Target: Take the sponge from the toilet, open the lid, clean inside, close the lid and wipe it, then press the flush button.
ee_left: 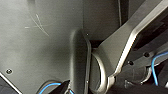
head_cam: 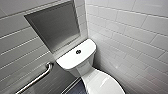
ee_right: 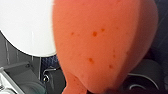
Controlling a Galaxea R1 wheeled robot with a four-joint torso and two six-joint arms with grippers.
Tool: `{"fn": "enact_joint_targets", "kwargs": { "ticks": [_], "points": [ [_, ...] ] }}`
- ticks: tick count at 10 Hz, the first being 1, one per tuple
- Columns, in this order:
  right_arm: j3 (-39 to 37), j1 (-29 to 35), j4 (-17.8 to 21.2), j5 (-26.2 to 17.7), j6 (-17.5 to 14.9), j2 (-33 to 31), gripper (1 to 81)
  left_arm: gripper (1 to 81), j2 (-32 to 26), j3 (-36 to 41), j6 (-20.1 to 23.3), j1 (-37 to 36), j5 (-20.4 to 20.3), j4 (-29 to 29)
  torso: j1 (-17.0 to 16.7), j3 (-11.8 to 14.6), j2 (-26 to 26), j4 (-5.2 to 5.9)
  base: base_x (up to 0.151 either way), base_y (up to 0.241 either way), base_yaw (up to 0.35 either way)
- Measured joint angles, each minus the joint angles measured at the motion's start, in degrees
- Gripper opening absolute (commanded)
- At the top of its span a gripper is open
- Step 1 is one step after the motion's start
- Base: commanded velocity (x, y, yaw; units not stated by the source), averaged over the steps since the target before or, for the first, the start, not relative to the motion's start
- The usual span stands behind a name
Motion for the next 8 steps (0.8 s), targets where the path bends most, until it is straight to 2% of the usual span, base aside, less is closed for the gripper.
{"fn": "enact_joint_targets", "kwargs": {
  "ticks": [3,5,8],
  "points": [
    [-3.6,-10.2,-0.9,2.8,-0.6,4.3,1.0,81.1,-0.5,0.0,-0.1,-0.3,0.0,-0.2,0.0,0.0,0.0,0.0,0.0,0.0,0.0],
    [-5.6,-13.8,-2.4,5.6,-0.8,7.0,1.0,81.1,-0.5,0.0,-0.1,-1.3,-0.5,-0.8,-0.3,0.0,0.4,0.0,0.0,0.0,0.0],
    [-14.6,-18.4,-5.2,8.7,-1.1,14.3,1.0,81.1,-0.8,0.0,-0.1,-3.0,-0.5,-1.9,-3.7,2.6,5.8,0.0,0.0,0.0,0.0]
  ]
}}
